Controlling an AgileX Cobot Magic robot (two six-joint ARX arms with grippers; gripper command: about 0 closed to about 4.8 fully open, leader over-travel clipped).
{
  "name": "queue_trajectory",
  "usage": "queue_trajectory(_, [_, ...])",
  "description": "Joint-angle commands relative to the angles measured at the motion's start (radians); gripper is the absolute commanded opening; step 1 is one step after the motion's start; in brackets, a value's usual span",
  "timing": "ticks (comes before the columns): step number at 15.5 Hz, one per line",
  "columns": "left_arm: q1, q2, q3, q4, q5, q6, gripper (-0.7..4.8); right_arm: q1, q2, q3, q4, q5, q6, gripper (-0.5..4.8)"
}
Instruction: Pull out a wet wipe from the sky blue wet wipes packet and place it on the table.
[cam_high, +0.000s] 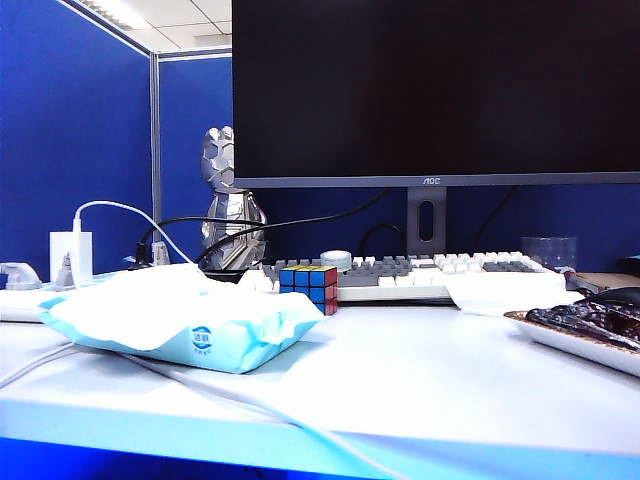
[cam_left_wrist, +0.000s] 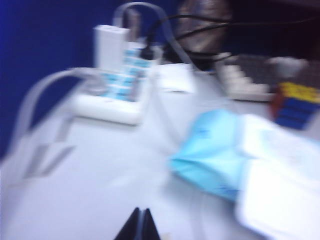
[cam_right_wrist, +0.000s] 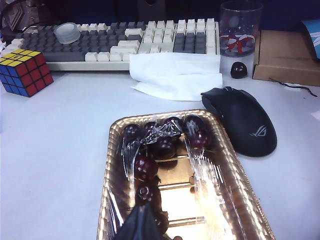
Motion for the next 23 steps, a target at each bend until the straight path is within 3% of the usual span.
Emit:
queue_trajectory(1, [0.002,-0.003,-0.001,0.083,0.106,-0.188,-0.06,-0.001,0.000,0.001,-0.003,0.002,0.003,0.00])
queue_trajectory(3, [0.002,-0.003,0.009,0.146,0.133,-0.228,-0.06,-0.001,0.000,0.001,-0.003,0.002,0.003,-0.01])
queue_trajectory(7, [0.002,0.009,0.121,0.193,0.166,-0.220,-0.06,-0.001,0.000,0.001,-0.003,0.002,0.003,-0.01])
queue_trajectory(10, [0.002,0.134,0.230,0.214,0.237,-0.209,-0.05,-0.001,0.000,0.001,-0.003,0.002,0.003,-0.01])
queue_trajectory(14, [-0.015,0.535,0.452,0.248,0.374,-0.132,-0.05,-0.001,0.000,0.001,-0.003,0.002,0.003,-0.01])
queue_trajectory(16, [-0.099,0.859,0.609,0.187,0.486,-0.073,-0.06,-0.001,0.000,0.001,-0.003,0.003,0.003,0.00])
queue_trajectory(18, [-0.210,1.130,0.719,0.153,0.505,-0.057,-0.06,0.000,0.000,0.001,-0.003,0.002,0.003,-0.01])
queue_trajectory(21, [-0.247,1.288,0.747,0.163,0.497,-0.071,0.02,0.000,0.000,0.001,-0.003,0.002,0.003,-0.01])
queue_trajectory(22, [-0.247,1.315,0.747,0.152,0.498,-0.097,0.64,0.000,0.000,0.001,-0.003,0.002,0.003,-0.01])
queue_trajectory(23, [-0.247,1.323,0.747,0.140,0.495,-0.107,0.76,0.000,0.000,0.001,-0.003,0.002,0.003,-0.01])
